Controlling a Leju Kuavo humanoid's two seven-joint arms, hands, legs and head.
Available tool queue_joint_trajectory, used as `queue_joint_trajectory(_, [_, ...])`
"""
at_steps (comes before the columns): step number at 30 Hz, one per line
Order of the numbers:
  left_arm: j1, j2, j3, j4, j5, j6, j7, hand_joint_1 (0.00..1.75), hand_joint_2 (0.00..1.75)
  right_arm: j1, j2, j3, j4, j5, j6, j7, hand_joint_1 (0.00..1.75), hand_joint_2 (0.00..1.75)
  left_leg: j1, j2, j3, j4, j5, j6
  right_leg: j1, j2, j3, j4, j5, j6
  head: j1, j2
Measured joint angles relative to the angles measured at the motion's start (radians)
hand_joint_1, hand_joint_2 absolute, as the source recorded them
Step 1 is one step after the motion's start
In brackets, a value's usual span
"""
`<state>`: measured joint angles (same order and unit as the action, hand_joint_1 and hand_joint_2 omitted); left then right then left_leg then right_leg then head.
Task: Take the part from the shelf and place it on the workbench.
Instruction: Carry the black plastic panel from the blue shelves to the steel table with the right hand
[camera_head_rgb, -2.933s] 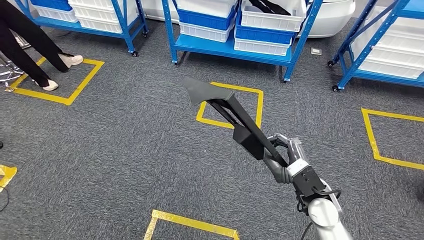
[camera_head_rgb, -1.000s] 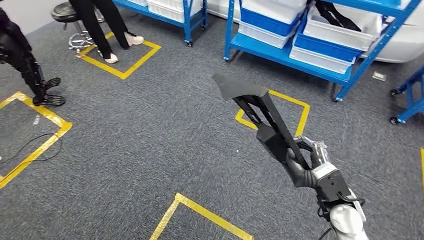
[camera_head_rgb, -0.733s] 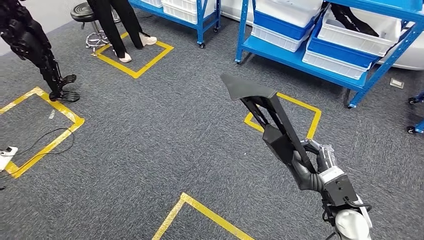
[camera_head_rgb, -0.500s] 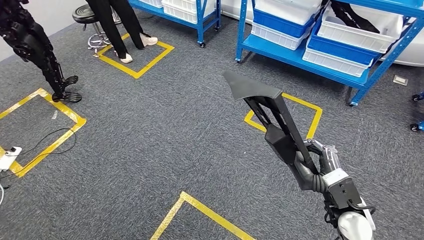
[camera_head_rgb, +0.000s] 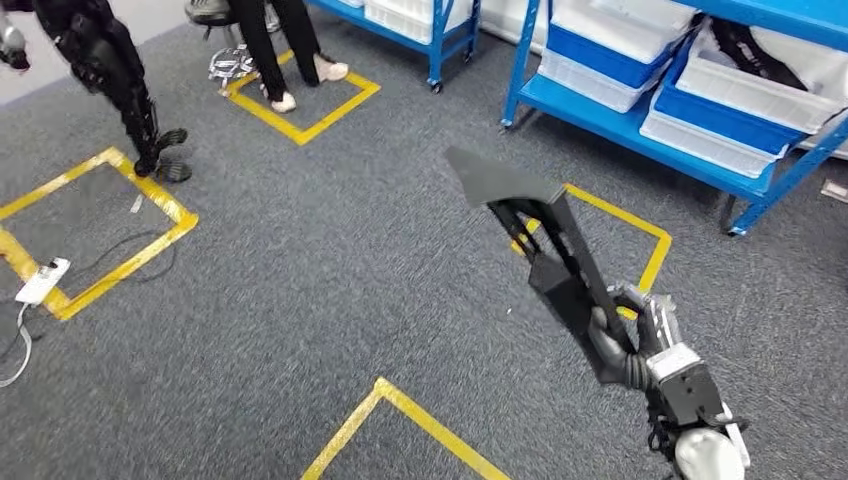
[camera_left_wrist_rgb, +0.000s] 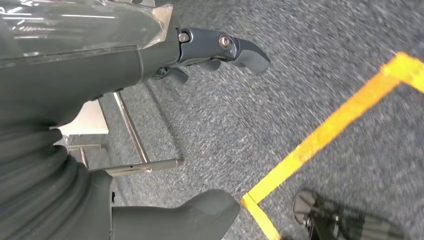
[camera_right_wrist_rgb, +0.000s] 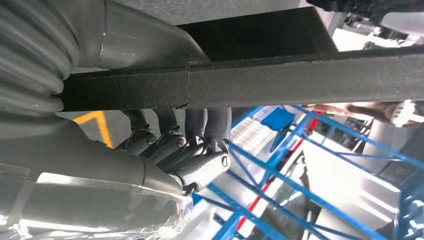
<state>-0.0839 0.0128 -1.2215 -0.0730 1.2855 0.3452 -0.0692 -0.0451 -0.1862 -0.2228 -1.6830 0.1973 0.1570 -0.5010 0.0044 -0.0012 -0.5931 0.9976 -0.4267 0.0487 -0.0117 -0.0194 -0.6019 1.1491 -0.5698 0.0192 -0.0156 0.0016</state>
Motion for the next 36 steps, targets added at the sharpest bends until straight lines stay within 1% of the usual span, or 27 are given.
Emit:
queue_joint_trajectory(2, [0.000,-0.004,0.000,0.000,0.010,0.007,0.004,0.00,1.75,-0.022,0.001,0.005,0.024,0.005,0.001,-0.001,1.75,1.75,0.000,-0.013,-0.004,0.000,0.002,0.003,-0.001,0.010,-0.062,0.130,-0.046,0.002,0.000,0.000])
queue_joint_trajectory(3, [0.000,-0.006,0.000,0.000,0.012,0.009,0.006,0.00,1.75,-0.031,0.002,0.008,0.035,0.007,0.001,-0.001,1.75,1.75,-0.001,-0.021,-0.005,0.001,0.003,0.003,-0.002,0.011,-0.071,0.150,-0.046,0.009,0.001,0.000])
queue_joint_trajectory(4, [0.001,-0.009,0.000,0.000,0.014,0.010,0.006,0.00,1.75,-0.039,0.002,0.012,0.045,0.008,0.001,-0.001,1.75,1.75,0.000,-0.030,-0.005,0.002,0.004,0.002,-0.003,0.012,-0.058,0.126,-0.030,0.017,0.001,0.000])
queue_joint_trajectory(6, [0.001,-0.014,0.000,0.000,0.016,0.011,0.008,0.00,1.75,-0.055,0.002,0.019,0.059,0.010,0.000,-0.003,1.75,1.75,0.001,-0.047,-0.005,0.006,0.004,-0.002,-0.009,0.024,0.011,-0.016,0.029,0.033,0.001,0.000])
queue_joint_trajectory(7, [0.001,-0.016,0.000,0.000,0.015,0.010,0.009,0.00,1.75,-0.062,0.002,0.022,0.064,0.011,-0.001,-0.005,1.75,1.75,-0.001,-0.054,-0.007,0.009,0.004,-0.006,-0.011,0.031,0.040,-0.082,0.053,0.034,0.001,0.000])
queue_joint_trajectory(8, [0.001,-0.016,-0.001,0.000,0.014,0.010,0.010,0.00,1.75,-0.066,0.002,0.024,0.069,0.011,-0.002,-0.006,1.75,1.75,-0.002,-0.060,-0.010,0.012,0.004,-0.011,-0.011,0.037,0.059,-0.125,0.067,0.031,0.001,0.000])
queue_joint_trajectory(9, [0.002,-0.017,-0.001,0.000,0.014,0.010,0.011,0.00,1.75,-0.068,0.002,0.025,0.073,0.011,-0.003,-0.007,1.75,1.75,-0.003,-0.064,-0.013,0.013,0.005,-0.017,-0.008,0.040,0.065,-0.140,0.072,0.024,0.000,0.000])
queue_joint_trajectory(10, [0.004,-0.017,-0.002,0.000,0.012,0.009,0.013,0.00,1.75,-0.068,0.002,0.026,0.076,0.011,-0.004,-0.008,1.75,1.75,-0.003,-0.068,-0.016,0.013,0.007,-0.024,-0.004,0.036,0.064,-0.140,0.075,0.015,0.000,0.000])
queue_joint_trajectory(11, [0.006,-0.016,-0.003,0.001,0.012,0.008,0.014,0.00,1.75,-0.067,0.002,0.026,0.077,0.011,-0.005,-0.009,1.75,1.75,-0.002,-0.069,-0.019,0.014,0.008,-0.029,-0.007,0.031,0.064,-0.140,0.078,0.008,0.000,0.000])
queue_joint_trajectory(13, [0.009,-0.015,-0.009,0.001,0.011,0.004,0.017,0.00,1.75,-0.062,0.002,0.026,0.077,0.011,-0.006,-0.010,1.75,1.75,-0.001,-0.052,-0.032,0.040,-0.011,-0.039,-0.012,0.023,0.065,-0.143,0.083,-0.007,-0.003,0.000])
queue_joint_trajectory(14, [0.009,-0.015,-0.012,0.001,0.010,0.002,0.019,0.00,1.75,-0.057,0.002,0.025,0.075,0.011,-0.006,-0.011,1.75,1.75,0.000,-0.037,-0.050,0.081,-0.037,-0.043,-0.015,0.018,0.066,-0.144,0.084,-0.014,-0.005,0.000])
queue_joint_trajectory(16, [0.009,-0.015,-0.019,0.001,0.010,-0.001,0.023,0.00,1.75,-0.042,0.002,0.023,0.071,0.010,-0.006,-0.011,1.75,1.75,0.002,-0.014,-0.111,0.213,-0.104,-0.051,-0.009,0.006,0.066,-0.144,0.083,-0.022,-0.009,0.000])
queue_joint_trajectory(17, [0.010,-0.015,-0.022,0.001,0.010,-0.002,0.024,0.00,1.75,-0.034,0.002,0.021,0.069,0.010,-0.007,-0.011,1.75,1.75,0.004,-0.011,-0.140,0.275,-0.127,-0.053,-0.007,-0.001,0.066,-0.144,0.082,-0.023,-0.009,0.000])
queue_joint_trajectory(18, [0.010,-0.015,-0.025,0.001,0.010,-0.004,0.025,0.00,1.75,-0.027,0.002,0.020,0.068,0.010,-0.007,-0.011,1.75,1.75,0.005,-0.010,-0.156,0.308,-0.132,-0.054,-0.004,-0.007,0.066,-0.144,0.081,-0.024,-0.009,0.000])
queue_joint_trajectory(19, [0.011,-0.014,-0.028,0.001,0.009,-0.006,0.026,0.00,1.75,-0.022,0.002,0.019,0.066,0.010,-0.007,-0.011,1.75,1.75,0.005,-0.008,-0.152,0.301,-0.118,-0.053,-0.003,-0.012,0.067,-0.144,0.080,-0.025,-0.009,0.000])
queue_joint_trajectory(20, [0.011,-0.014,-0.031,0.001,0.009,-0.007,0.026,0.00,1.75,-0.018,0.002,0.018,0.064,0.010,-0.008,-0.011,1.75,1.75,0.006,-0.004,-0.127,0.253,-0.088,-0.051,-0.002,-0.017,0.069,-0.144,0.079,-0.025,-0.009,0.000])
queue_joint_trajectory(22, [0.010,-0.012,-0.038,0.001,0.005,-0.009,0.027,0.00,1.75,-0.010,0.003,0.012,0.053,0.009,-0.008,-0.012,1.75,1.75,0.002,0.015,-0.050,0.110,-0.029,-0.042,0.003,-0.024,0.072,-0.143,0.076,-0.024,-0.009,0.000])
queue_joint_trajectory(24, [0.008,-0.010,-0.044,0.001,0.002,-0.011,0.027,0.00,1.75,0.000,0.003,0.002,0.041,0.007,-0.009,-0.015,1.75,1.75,-0.005,0.028,-0.010,0.032,-0.012,-0.032,0.009,-0.033,0.073,-0.143,0.072,-0.020,-0.008,0.000])
queue_joint_trajectory(26, [0.007,-0.007,-0.049,0.001,-0.001,-0.014,0.027,0.00,1.75,0.015,0.004,-0.007,0.027,0.005,-0.011,-0.017,1.75,1.75,-0.010,0.019,-0.010,0.023,-0.014,-0.022,0.013,-0.043,0.074,-0.146,0.071,-0.013,-0.007,0.000])
queue_joint_trajectory(28, [0.007,-0.005,-0.056,0.001,-0.005,-0.018,0.027,0.00,1.75,0.032,0.005,-0.016,0.009,0.003,-0.011,-0.020,1.75,1.75,-0.007,0.009,-0.003,0.010,-0.006,-0.009,0.012,-0.035,0.067,-0.131,0.058,-0.006,-0.007,0.000])
queue_joint_trajectory(29, [0.006,-0.004,-0.060,0.001,-0.007,-0.020,0.027,0.00,1.75,0.040,0.006,-0.022,0.001,0.001,-0.011,-0.022,1.75,1.75,-0.005,0.004,0.001,0.002,-0.002,-0.002,0.011,-0.022,0.053,-0.098,0.040,-0.006,-0.006,0.000])
queue_joint_trajectory(31, [0.004,-0.001,-0.065,0.002,-0.009,-0.022,0.027,0.00,1.75,0.054,0.006,-0.038,-0.010,-0.003,-0.010,-0.024,1.75,1.75,-0.004,-0.006,0.003,-0.003,0.002,0.005,0.006,0.006,-0.007,0.024,-0.015,-0.009,-0.003,0.000])
queue_joint_trajectory(32, [0.004,0.000,-0.067,0.002,-0.008,-0.023,0.029,0.00,1.75,0.061,0.006,-0.044,-0.013,-0.005,-0.008,-0.024,1.75,1.75,-0.004,-0.012,0.002,-0.002,0.002,0.005,0.003,0.012,-0.040,0.090,-0.038,-0.008,-0.002,0.000])
queue_joint_trajectory(33, [0.004,0.000,-0.068,0.002,-0.008,-0.025,0.031,0.00,1.75,0.067,0.006,-0.049,-0.015,-0.007,-0.004,-0.024,1.75,1.75,-0.003,-0.019,0.002,-0.002,0.002,0.005,0.000,0.014,-0.062,0.130,-0.048,-0.003,-0.001,0.000])
queue_joint_trajectory(34, [0.004,0.000,-0.070,0.002,-0.005,-0.025,0.033,0.00,1.75,0.070,0.006,-0.053,-0.015,-0.008,0.001,-0.024,1.75,1.75,-0.003,-0.025,0.002,-0.001,0.002,0.005,-0.003,0.015,-0.066,0.132,-0.040,0.006,-0.001,0.000])
queue_joint_trajectory(35, [0.004,0.000,-0.071,0.001,-0.002,-0.026,0.036,0.00,1.75,0.070,0.006,-0.055,-0.016,-0.008,0.007,-0.024,1.75,1.75,-0.002,-0.032,0.002,0.001,0.001,0.004,-0.008,0.015,-0.050,0.095,-0.017,0.018,-0.001,0.000])
queue_joint_trajectory(36, [0.003,-0.001,-0.072,0.001,0.002,-0.025,0.039,0.00,1.75,0.065,0.005,-0.056,-0.015,-0.008,0.012,-0.024,1.75,1.75,0.000,-0.038,0.002,0.005,0.000,0.002,-0.014,0.018,-0.016,0.024,0.016,0.031,-0.001,0.000])
